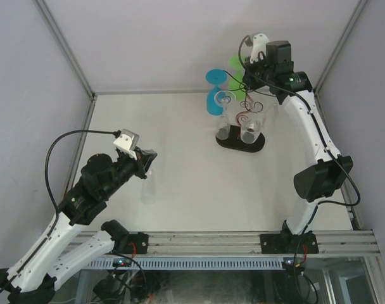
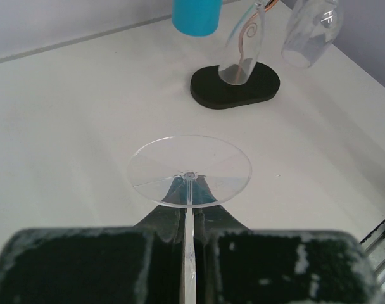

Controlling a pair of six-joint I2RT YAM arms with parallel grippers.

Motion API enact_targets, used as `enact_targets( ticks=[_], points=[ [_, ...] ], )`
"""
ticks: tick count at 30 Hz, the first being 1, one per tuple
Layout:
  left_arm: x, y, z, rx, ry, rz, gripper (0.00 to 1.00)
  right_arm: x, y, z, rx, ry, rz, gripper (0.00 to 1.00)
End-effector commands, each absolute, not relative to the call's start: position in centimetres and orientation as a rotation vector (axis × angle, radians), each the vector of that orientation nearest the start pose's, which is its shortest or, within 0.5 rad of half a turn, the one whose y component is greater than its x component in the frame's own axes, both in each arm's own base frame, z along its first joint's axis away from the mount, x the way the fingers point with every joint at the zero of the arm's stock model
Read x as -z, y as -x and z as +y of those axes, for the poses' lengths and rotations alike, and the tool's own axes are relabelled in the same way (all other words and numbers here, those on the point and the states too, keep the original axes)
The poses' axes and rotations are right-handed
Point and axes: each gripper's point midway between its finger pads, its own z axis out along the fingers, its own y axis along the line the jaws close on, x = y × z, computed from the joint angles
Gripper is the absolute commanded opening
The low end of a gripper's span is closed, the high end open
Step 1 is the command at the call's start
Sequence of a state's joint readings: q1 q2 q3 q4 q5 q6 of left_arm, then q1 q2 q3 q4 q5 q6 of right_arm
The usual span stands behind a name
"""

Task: Place the wine glass upside down on the wine glass rack
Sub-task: Adjust the wine rack at the center of the board.

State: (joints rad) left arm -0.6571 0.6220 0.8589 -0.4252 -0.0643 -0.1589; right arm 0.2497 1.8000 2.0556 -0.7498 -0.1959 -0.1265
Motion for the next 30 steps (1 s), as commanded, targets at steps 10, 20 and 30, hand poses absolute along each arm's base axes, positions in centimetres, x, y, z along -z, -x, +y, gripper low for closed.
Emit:
enact_targets(
  ticks=[10, 20, 30],
  points=[
    [-29.7, -21.8, -16.6, 0.578, -0.381, 1.721, 0.0, -35.1, -47.4, 16.5, -0.181, 0.187, 2.015, 0.0],
    [-29.7, -21.8, -16.6, 0.582, -0.379, 1.723, 0.0, -34.2, -47.4, 16.9, -0.137, 0.044, 2.07, 0.0],
    [-29.7, -21.8, -16.7, 0.593, -0.383, 1.724, 0.0, -34.8, -47.1, 15.7, -0.09, -0.113, 2.059, 0.0]
  ],
)
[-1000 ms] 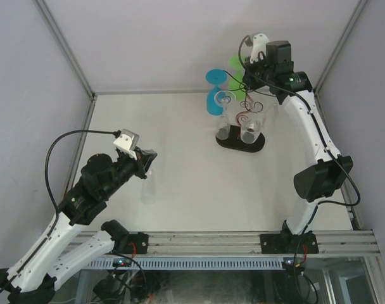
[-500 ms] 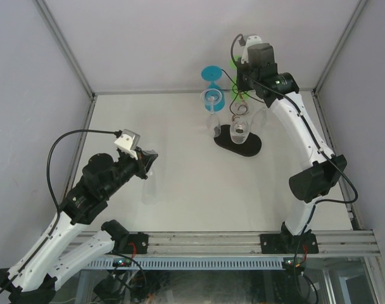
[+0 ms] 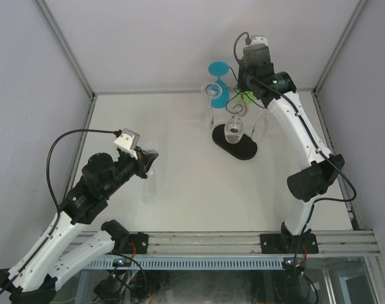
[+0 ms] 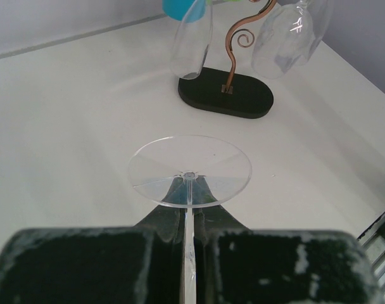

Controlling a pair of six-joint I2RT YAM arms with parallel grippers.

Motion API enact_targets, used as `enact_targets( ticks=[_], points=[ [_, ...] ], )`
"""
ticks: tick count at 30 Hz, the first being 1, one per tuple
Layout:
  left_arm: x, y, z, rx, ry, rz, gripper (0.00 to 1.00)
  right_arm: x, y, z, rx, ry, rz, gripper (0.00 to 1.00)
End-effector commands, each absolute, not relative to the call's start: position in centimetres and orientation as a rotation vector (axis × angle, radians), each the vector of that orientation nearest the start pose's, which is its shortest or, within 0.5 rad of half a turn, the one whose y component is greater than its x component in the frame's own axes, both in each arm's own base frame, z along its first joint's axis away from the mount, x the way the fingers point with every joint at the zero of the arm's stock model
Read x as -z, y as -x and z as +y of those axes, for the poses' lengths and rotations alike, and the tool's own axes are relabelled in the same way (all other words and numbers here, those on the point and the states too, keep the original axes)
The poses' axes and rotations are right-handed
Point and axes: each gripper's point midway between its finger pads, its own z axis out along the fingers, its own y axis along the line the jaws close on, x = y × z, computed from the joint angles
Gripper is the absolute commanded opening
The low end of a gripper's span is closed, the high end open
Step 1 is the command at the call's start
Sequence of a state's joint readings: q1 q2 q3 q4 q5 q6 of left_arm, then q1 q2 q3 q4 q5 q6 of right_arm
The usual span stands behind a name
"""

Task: Place the wine glass upside down on the wine glass rack
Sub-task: Adjust the wine rack at the center of the board.

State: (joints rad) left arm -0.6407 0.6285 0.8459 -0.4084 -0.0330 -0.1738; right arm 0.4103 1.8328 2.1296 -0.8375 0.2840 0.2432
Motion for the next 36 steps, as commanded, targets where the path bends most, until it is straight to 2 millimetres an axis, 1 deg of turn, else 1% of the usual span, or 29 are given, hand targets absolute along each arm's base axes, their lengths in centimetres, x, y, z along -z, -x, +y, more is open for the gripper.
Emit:
enact_targets(
  ticks=[1, 5, 11, 15, 18, 22, 25, 31, 36],
  points=[
    [-29.7, -21.8, -16.7, 0.593, -0.382, 1.723, 0.0, -34.8, -47.1, 15.5, -0.079, -0.126, 2.058, 0.0],
    [-29.7, -21.8, -16.8, 0.596, -0.383, 1.723, 0.0, -35.2, -47.0, 14.8, -0.036, -0.179, 2.046, 0.0],
    [-29.6, -21.8, -16.8, 0.599, -0.386, 1.726, 0.0, -36.0, -46.3, 13.8, 0.029, -0.249, 1.998, 0.0],
    [-29.6, -21.8, -16.8, 0.6, -0.384, 1.726, 0.0, -36.0, -45.9, 14.9, -0.034, -0.218, 1.984, 0.0],
    [-29.6, -21.8, -16.9, 0.604, -0.387, 1.725, 0.0, -35.5, -45.9, 16.1, -0.093, -0.176, 2.005, 0.0],
    [-29.6, -21.9, -16.9, 0.602, -0.387, 1.728, 0.0, -34.6, -46.3, 16.6, -0.122, -0.153, 2.034, 0.1],
    [-29.6, -21.9, -16.8, 0.601, -0.385, 1.727, 0.0, -34.6, -46.5, 16.5, -0.129, -0.15, 2.032, 0.17],
    [-29.4, -22.0, -16.9, 0.603, -0.386, 1.733, 0.0, -35.7, -46.5, 16.2, -0.165, -0.14, 2.009, 0.32],
    [-29.4, -22.0, -16.9, 0.603, -0.387, 1.736, 0.0, -37.1, -46.2, 16.3, -0.191, -0.102, 1.974, 0.38]
  ],
)
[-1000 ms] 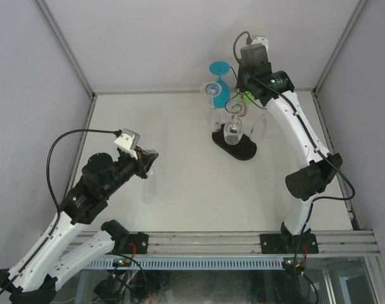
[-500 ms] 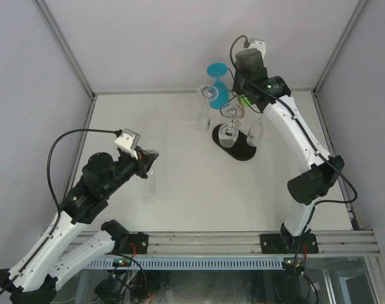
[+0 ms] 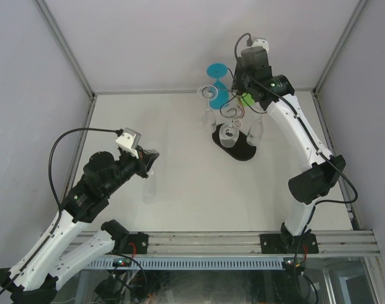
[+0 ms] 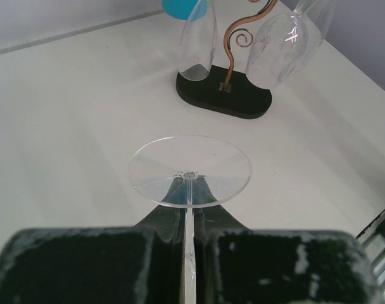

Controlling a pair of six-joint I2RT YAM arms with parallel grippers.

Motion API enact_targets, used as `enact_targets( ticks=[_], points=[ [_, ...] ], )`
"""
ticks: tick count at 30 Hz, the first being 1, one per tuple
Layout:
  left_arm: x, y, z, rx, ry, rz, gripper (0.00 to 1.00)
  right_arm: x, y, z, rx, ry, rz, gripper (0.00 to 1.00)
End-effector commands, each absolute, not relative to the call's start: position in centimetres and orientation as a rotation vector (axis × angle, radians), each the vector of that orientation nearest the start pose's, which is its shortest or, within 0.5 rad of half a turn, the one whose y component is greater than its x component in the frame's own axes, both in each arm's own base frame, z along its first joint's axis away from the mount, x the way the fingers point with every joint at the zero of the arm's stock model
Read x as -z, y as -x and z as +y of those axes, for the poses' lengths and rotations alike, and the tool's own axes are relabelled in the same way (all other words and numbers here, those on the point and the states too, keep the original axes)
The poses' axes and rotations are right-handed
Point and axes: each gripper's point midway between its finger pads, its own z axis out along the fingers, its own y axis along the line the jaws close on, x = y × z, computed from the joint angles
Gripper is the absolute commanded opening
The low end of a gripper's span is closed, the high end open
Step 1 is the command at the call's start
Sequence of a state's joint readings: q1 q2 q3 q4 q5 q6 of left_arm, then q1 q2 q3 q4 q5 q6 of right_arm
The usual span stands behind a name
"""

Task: Place the wine glass upside down on the wine glass rack
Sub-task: Adjust the wine rack at the center of the board.

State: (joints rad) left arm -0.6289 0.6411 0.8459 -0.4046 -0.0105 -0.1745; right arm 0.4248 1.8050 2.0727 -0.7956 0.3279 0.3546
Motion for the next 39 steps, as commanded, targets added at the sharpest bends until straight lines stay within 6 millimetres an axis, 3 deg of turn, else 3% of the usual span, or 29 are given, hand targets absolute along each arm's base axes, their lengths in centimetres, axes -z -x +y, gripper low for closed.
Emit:
enact_targets(
  ticks=[1, 8, 14, 17, 20, 26, 39],
  points=[
    [-29.4, -22.0, -16.9, 0.602, -0.386, 1.736, 0.0, -37.7, -46.1, 16.3, -0.195, -0.086, 1.961, 0.39],
    [-29.3, -22.1, -17.0, 0.604, -0.389, 1.739, 0.0, -40.6, -45.0, 16.3, -0.218, 0.092, 1.887, 0.44],
    [-29.3, -22.1, -17.0, 0.606, -0.39, 1.74, 0.0, -42.2, -43.9, 17.0, -0.245, 0.422, 1.8, 0.52],
    [-29.2, -22.1, -17.1, 0.608, -0.393, 1.743, 0.0, -42.5, -43.7, 16.2, -0.232, 0.52, 1.779, 0.61],
    [-29.1, -22.2, -17.1, 0.609, -0.393, 1.748, 0.0, -42.2, -43.6, 16.0, -0.287, 0.632, 1.775, 0.67],
    [-29.0, -22.3, -17.1, 0.605, -0.392, 1.752, 0.0, -40.7, -43.6, 16.8, -0.424, 0.819, 1.785, 0.69],
    [-28.8, -22.6, -16.9, 0.598, -0.386, 1.761, 0.0, -37.4, -45.2, 18.7, -0.451, 0.94, 1.828, 0.71]
  ],
)
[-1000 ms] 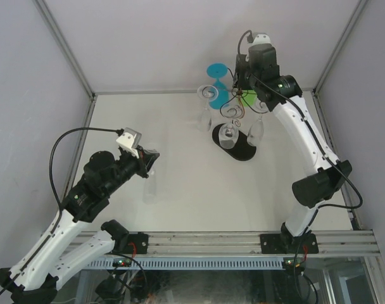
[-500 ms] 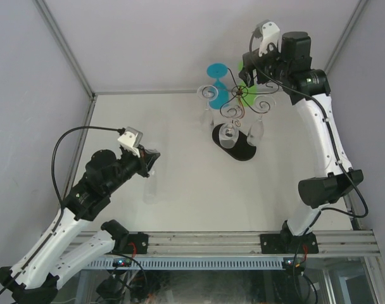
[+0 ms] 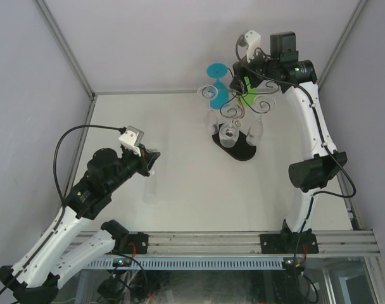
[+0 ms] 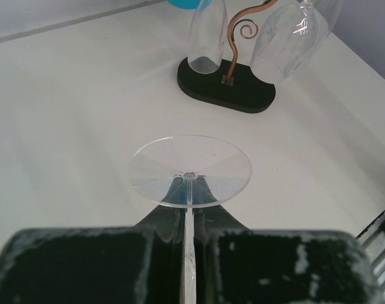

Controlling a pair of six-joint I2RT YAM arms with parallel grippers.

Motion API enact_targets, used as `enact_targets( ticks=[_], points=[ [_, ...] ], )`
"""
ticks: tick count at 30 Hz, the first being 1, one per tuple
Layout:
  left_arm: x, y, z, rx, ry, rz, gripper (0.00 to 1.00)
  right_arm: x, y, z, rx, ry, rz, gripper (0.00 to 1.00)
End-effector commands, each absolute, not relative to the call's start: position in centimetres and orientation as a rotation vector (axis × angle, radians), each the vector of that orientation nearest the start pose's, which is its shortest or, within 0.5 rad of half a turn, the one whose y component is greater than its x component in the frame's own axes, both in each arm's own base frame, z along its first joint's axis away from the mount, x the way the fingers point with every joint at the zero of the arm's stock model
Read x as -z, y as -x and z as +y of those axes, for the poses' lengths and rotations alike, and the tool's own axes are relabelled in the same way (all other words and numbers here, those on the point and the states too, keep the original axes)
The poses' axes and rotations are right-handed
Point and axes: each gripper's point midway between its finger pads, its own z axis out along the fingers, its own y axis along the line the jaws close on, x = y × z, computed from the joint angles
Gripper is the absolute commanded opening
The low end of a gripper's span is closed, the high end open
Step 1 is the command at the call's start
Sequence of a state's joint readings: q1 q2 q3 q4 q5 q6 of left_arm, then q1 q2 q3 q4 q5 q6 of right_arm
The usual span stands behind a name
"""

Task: Place the wine glass upside down on the wine glass rack
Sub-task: Adjust the wine rack at the center of the board.

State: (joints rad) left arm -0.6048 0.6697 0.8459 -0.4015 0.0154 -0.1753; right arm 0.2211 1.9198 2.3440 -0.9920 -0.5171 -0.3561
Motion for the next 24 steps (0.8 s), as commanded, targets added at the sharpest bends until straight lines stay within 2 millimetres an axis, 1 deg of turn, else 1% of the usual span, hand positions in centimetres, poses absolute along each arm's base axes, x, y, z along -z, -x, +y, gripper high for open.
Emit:
enact_targets(
  ticks=[1, 7, 12, 22, 24],
  points=[
    [-28.8, -22.6, -17.0, 0.598, -0.386, 1.762, 0.0, -37.0, -45.3, 18.8, -0.44, 0.951, 1.834, 0.72],
    [-28.8, -22.6, -16.9, 0.6, -0.386, 1.762, 0.0, -35.5, -45.8, 19.2, -0.42, 0.98, 1.875, 0.72],
    [-28.8, -22.6, -17.0, 0.602, -0.388, 1.763, 0.0, -34.6, -45.8, 19.3, -0.417, 1.006, 1.892, 0.73],
    [-28.7, -22.6, -17.0, 0.605, -0.39, 1.766, 0.0, -32.9, -46.2, 19.0, -0.387, 1.014, 1.946, 0.74],
    [-28.7, -22.6, -17.0, 0.606, -0.391, 1.766, 0.0, -32.6, -46.4, 19.0, -0.372, 1.014, 1.955, 0.73]
  ],
)
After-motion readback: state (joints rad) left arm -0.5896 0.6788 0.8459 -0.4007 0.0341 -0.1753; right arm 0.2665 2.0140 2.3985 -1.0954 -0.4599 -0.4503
